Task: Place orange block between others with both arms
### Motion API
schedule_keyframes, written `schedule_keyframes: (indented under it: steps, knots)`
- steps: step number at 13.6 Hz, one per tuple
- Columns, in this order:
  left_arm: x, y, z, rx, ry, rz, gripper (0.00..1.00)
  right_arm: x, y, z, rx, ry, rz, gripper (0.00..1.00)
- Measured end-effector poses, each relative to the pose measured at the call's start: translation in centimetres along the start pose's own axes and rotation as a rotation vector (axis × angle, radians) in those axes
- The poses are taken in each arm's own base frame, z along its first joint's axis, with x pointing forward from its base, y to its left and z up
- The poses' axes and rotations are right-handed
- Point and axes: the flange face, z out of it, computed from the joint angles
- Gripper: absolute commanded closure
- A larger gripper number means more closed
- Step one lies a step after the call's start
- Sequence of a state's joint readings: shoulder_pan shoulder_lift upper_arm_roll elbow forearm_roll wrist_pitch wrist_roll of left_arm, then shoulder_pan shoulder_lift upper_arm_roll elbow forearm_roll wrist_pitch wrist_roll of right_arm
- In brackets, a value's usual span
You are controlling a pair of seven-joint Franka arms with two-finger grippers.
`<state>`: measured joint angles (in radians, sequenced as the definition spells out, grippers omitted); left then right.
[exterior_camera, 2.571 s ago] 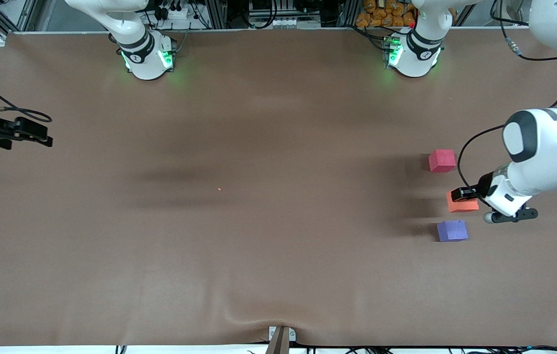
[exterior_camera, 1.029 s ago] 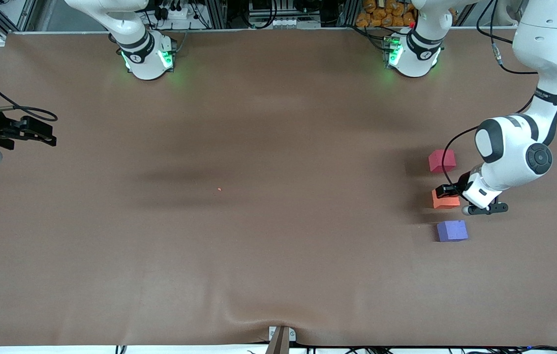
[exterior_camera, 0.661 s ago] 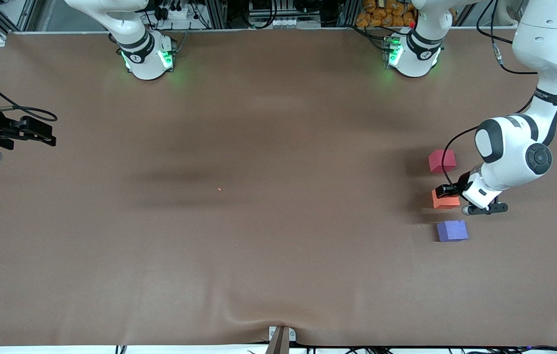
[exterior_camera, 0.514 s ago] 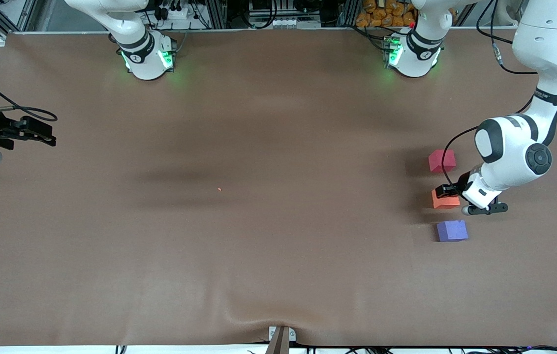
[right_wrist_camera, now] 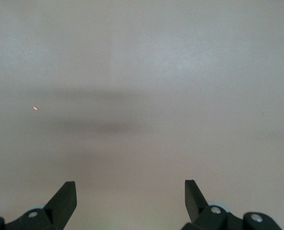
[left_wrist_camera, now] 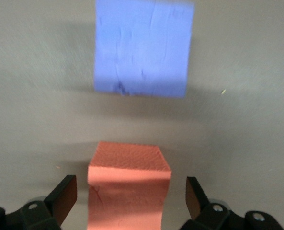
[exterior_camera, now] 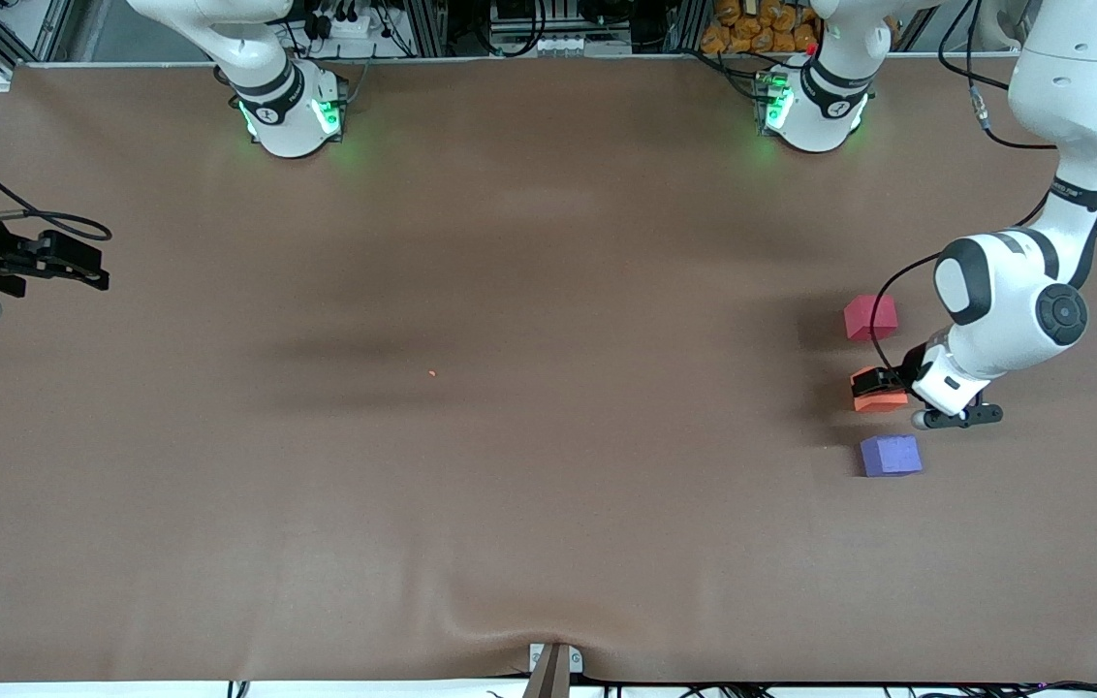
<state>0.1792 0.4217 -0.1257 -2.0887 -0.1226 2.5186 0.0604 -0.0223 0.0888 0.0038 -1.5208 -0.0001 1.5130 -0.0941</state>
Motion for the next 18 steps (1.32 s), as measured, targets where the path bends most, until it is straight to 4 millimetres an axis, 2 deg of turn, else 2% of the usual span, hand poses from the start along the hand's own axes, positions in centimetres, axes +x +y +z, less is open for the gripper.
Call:
schedule_keyframes:
  steps: [3,7,13,15,18]
  knots:
    - [1.3,1.0,-6.8,-0.004,0.021,0.011,0.00,0.0,0.1,0.0,0.000,-0.002,0.001,0.00]
    - [2.6,3.1,-18.8,-0.015,-0.022,-0.018,0.00,0.0,0.2,0.2,0.001,-0.006,0.003,0.00]
    - [1.5,6.0,-34.1,-0.011,-0.005,0.022,0.00,0.1,0.5,0.7,0.002,-0.019,0.010,0.00]
    - [1.0,6.3,-37.7,0.007,-0.001,0.034,0.00,0.1,0.6,0.7,0.002,-0.019,0.010,0.00]
    - [0.4,7.5,-39.7,0.007,0.007,0.056,0.00,0.0,0.6,0.7,0.002,-0.019,0.010,0.00]
